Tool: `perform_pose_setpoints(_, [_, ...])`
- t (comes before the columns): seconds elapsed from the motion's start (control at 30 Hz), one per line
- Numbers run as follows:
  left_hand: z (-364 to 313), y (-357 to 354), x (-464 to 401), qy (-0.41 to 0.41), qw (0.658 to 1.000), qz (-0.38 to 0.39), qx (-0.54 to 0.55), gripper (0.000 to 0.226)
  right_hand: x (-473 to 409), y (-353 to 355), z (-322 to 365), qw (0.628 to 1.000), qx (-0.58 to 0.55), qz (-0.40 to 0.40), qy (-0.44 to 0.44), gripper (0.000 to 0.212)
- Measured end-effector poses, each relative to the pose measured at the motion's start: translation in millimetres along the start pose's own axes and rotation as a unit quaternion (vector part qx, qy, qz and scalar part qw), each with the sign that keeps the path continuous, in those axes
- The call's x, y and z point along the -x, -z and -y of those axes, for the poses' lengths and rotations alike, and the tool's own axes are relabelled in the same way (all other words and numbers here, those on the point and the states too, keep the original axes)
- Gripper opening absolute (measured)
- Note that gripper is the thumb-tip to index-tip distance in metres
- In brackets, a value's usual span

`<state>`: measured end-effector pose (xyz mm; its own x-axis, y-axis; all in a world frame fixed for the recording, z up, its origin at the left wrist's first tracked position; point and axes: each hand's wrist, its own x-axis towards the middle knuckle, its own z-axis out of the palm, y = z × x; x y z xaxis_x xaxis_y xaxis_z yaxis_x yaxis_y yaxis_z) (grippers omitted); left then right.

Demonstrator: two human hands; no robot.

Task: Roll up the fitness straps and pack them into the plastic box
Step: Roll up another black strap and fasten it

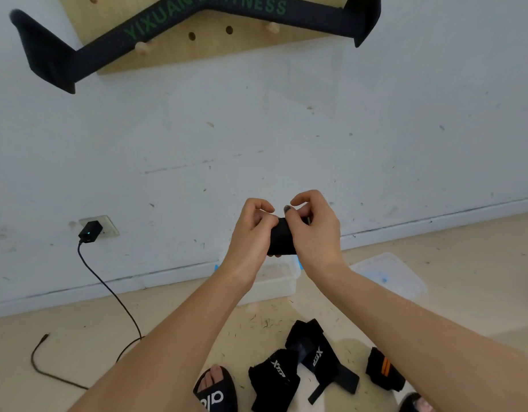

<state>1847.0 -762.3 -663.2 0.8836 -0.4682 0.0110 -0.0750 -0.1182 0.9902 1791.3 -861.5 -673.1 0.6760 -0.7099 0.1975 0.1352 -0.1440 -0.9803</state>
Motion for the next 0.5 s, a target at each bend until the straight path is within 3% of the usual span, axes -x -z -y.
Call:
perform_pose_setpoints(0.17, [2,0,-1,0.045,0.999,0.022,-0.007,0.005,0,0,-3,1.000,0.014,0.014,0.009,0.011])
perform_pose_setpoints(0.27, [5,2,-2,0.041,0.999,-0.004,-0.021,0.008,0,-2,-6,1.000,0.018,0.015,0.009,0.010])
perform_pose_setpoints(0.33, [7,3,-5,0.032,0.998,-0.010,-0.049,0.008,-2,-3,-8,0.999,0.022,0.016,-0.018,0.011])
perform_pose_setpoints(0.43, [6,4,-3,0.038,0.994,0.038,-0.093,0.018,-8,-3,-11,0.993,0.031,0.035,-0.112,0.011])
perform_pose_setpoints(0.5, [6,4,0,0.045,0.991,0.060,-0.108,0.023,-10,-2,-14,0.990,0.057,0.041,-0.124,0.013])
